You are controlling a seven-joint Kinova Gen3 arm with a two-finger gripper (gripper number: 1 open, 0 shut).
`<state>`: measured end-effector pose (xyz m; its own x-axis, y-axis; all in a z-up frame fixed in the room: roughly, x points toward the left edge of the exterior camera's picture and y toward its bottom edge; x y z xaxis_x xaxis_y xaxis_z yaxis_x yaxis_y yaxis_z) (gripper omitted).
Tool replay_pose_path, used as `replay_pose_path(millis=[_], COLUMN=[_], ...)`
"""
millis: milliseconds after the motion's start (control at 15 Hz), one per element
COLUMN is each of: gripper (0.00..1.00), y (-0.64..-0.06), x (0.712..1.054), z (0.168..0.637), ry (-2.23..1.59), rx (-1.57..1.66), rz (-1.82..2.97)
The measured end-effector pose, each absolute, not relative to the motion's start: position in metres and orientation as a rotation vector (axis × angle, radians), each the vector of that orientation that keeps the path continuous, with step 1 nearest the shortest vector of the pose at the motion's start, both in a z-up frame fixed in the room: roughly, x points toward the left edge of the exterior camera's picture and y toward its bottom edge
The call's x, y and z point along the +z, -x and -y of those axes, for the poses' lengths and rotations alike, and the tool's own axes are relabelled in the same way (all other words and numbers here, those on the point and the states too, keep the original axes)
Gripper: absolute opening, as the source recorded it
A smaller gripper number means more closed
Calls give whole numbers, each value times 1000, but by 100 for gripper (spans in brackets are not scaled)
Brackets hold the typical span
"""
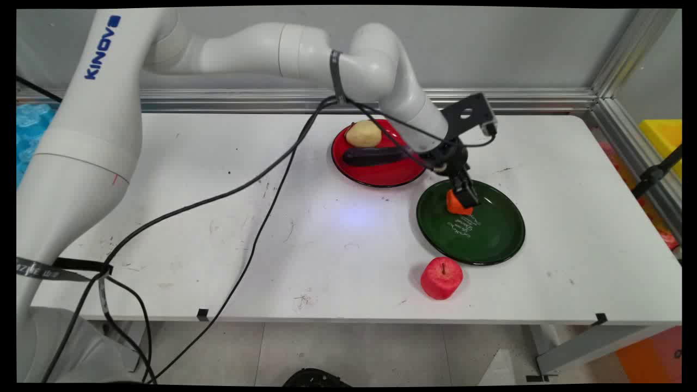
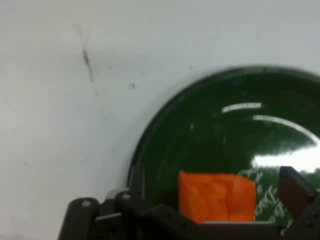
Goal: Pick up the eggplant from the red plate
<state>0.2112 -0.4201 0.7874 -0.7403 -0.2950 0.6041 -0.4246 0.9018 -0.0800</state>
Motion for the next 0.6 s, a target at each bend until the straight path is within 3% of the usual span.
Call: replay_pose_path(millis=[600], gripper=[100], y=[-233], x=[846], z=[418], ry=[-463], rx=[295], rz=[2446])
